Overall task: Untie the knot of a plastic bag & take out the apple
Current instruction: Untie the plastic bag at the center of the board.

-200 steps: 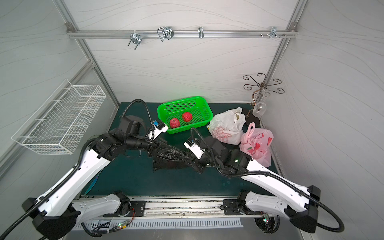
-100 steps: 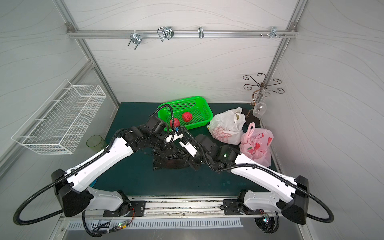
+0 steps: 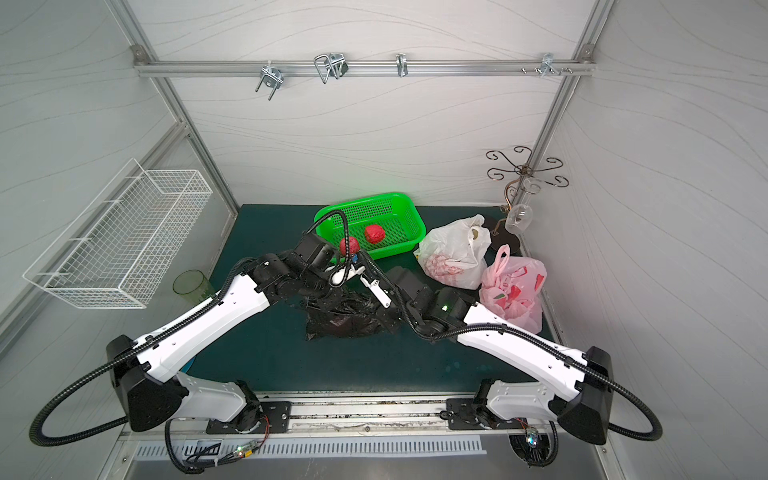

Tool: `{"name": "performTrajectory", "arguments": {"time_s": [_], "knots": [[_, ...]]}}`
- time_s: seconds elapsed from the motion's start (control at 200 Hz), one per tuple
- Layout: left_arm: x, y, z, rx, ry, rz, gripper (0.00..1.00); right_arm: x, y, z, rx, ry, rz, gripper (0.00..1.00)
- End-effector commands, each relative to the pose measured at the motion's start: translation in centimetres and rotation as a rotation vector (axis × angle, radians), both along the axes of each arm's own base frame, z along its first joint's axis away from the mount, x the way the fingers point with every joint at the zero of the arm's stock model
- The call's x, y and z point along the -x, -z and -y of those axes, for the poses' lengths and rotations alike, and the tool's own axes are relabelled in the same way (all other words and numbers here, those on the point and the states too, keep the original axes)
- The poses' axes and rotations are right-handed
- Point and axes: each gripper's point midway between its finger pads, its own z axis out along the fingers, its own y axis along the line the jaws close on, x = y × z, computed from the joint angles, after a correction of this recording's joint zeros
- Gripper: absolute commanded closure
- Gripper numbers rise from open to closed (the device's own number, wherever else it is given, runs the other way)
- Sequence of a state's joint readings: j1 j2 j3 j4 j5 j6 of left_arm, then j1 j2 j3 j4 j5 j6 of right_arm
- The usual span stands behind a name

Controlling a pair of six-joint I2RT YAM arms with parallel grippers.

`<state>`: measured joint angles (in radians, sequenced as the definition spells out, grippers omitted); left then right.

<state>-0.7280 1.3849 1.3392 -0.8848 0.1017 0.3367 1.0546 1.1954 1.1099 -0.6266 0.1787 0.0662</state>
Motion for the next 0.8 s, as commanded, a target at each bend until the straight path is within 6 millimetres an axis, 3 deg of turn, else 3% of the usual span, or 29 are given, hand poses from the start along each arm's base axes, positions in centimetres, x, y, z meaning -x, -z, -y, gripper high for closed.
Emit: {"name": "performTrajectory", "arguments": {"time_s": [0.0, 0.195, 0.37, 0.61, 0.795], "knots": [[0.0, -1.2, 0.1, 0.013, 0.007, 0.032, 1.0, 0.0, -0.8, -1.1, -0.036, -0.026, -0.003, 0.58], [0.5, -1.9, -0.1, 0.039, 0.01, 0.038, 1.0, 0.1, -0.8, -2.1, -0.072, -0.052, -0.051, 0.6], [0.7, -1.9, -0.7, 0.027, -0.005, 0.052, 1.0, -0.9, -0.9, -1.1, -0.096, 0.003, -0.076, 0.97], [0.2, -2.5, -2.3, 0.007, -0.085, 0.115, 1.0, -2.8, -2.2, 2.9, -0.12, 0.131, -0.053, 1.0], [-1.2, -4.1, -5.0, -0.015, -0.241, 0.228, 1.0, -4.4, -2.3, 7.0, -0.14, 0.313, -0.04, 1.0]]}}
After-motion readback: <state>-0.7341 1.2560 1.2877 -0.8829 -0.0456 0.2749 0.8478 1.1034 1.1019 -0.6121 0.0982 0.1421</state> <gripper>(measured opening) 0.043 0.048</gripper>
